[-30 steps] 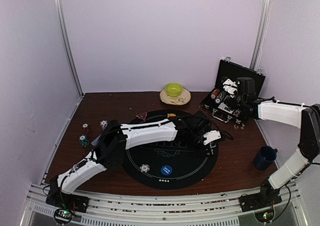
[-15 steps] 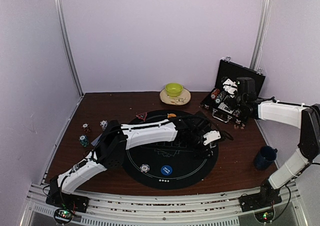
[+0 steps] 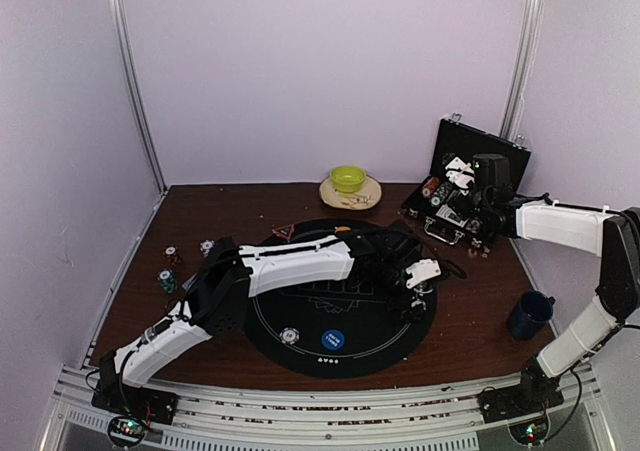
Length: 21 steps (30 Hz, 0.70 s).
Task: Distribute texas hold em gaming equipment
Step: Place the pile of poker chips at the dealer area, then pick up the pile of poker chips from the pile of poker chips.
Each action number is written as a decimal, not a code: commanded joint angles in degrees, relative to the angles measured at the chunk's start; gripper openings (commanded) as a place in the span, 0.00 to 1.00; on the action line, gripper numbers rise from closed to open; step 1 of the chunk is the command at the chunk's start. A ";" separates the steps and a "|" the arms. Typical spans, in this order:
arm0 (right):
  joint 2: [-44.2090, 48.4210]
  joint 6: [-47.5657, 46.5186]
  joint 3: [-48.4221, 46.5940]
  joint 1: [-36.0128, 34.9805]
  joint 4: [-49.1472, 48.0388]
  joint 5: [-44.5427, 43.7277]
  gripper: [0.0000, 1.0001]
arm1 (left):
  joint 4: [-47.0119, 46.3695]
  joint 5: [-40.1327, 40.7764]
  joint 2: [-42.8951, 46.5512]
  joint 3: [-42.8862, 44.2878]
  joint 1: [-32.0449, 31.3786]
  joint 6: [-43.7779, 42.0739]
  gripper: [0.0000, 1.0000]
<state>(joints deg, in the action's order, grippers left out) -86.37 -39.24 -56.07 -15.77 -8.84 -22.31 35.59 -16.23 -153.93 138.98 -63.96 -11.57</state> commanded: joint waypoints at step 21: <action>-1.44 -1.37 0.59 -2.32 -1.29 -1.48 1.00 | 0.01 14.79 44.55 -48.43 24.89 -11.41 0.98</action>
<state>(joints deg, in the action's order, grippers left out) -86.70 -39.68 -56.07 -16.93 -8.88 -22.44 34.92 -2.09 -113.23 93.34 -47.18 -22.76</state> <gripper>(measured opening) 0.999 0.978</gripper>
